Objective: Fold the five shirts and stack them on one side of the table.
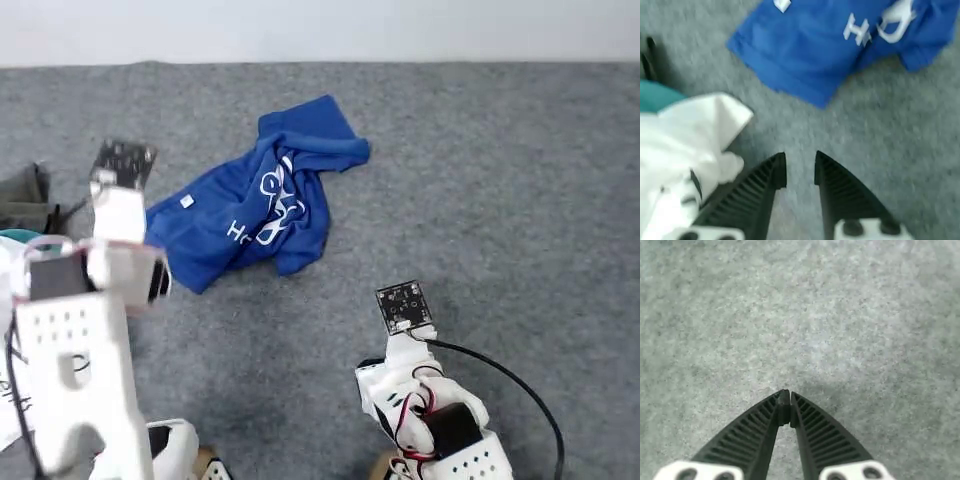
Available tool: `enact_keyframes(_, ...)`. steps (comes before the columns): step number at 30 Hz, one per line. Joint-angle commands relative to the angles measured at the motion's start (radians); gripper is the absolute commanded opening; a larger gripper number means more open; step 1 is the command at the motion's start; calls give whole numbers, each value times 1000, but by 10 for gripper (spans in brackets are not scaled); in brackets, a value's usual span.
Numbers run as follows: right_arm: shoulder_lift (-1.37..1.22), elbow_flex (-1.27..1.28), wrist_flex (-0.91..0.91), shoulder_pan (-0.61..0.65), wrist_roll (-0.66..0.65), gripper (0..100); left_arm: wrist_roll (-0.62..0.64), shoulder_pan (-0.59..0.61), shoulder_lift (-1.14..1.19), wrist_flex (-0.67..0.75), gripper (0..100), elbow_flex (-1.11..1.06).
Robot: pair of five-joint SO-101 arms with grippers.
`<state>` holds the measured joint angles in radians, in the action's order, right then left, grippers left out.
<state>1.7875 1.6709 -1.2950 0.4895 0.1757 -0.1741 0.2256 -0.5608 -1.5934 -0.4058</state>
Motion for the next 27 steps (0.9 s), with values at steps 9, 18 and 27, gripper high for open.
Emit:
enact_keyframes(9,13,12,-5,-113,6,9,9,97,635,153,100,499)
enact_keyframes(18,13,12,-5,-122,6,9,2,103,1007,-29,235,943)
enact_keyframes(27,10,12,-5,-124,6,9,-11,106,1307,-81,250,1228)
